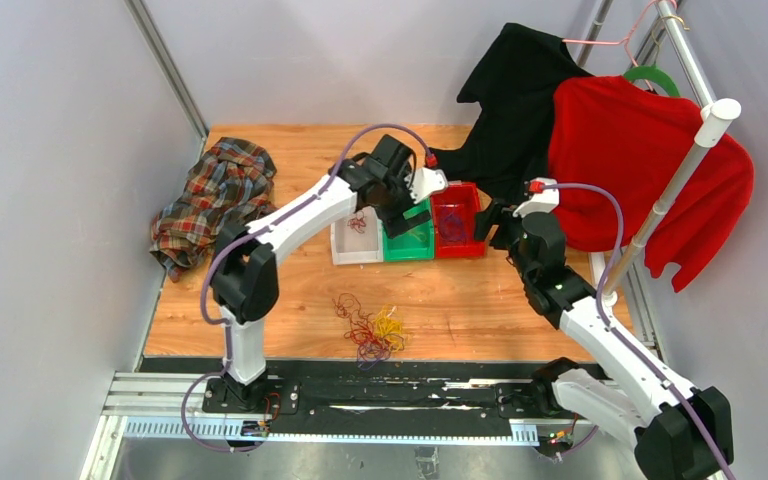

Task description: Untangle the cables

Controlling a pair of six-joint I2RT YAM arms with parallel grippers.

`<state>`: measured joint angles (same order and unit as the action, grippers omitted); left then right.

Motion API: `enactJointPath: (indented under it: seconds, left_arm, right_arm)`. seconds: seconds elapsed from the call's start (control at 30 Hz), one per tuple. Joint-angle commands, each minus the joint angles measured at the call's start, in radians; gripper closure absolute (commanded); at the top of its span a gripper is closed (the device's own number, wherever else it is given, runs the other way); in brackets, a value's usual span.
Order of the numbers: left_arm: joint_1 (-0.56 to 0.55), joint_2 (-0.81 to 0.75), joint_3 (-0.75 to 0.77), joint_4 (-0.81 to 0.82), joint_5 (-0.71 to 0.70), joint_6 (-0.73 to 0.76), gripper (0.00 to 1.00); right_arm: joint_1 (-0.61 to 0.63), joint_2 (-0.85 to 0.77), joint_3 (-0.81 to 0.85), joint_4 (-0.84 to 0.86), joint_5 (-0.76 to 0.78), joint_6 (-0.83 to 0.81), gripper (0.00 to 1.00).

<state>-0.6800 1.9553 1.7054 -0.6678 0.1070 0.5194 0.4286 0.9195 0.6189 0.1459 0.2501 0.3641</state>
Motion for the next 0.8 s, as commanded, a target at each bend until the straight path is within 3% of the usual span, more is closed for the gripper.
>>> enactJointPath:
  seconds: [0.0, 0.27, 0.47, 0.77]
  left_arm:
    - [0.020, -0.144, 0.021, -0.199, 0.101, 0.057, 0.02]
    - [0.021, -0.355, -0.210, -0.428, 0.264, 0.230, 0.02]
    - [-0.022, -0.426, -0.431, -0.427, 0.355, 0.271, 0.01]
    - [-0.047, -0.341, -0.555, -0.273, 0.283, 0.338, 0.07]
  right_arm:
    - [0.002, -0.018, 0.042, -0.037, -0.044, -0.028, 0.27]
    - [0.055, -0.033, 0.053, -0.087, -0.056, -0.053, 0.26]
    - [0.056, -0.038, 0.043, -0.076, -0.126, -0.058, 0.27]
    - [0.056, -0.039, 0.018, -0.060, -0.184, -0.045, 0.30]
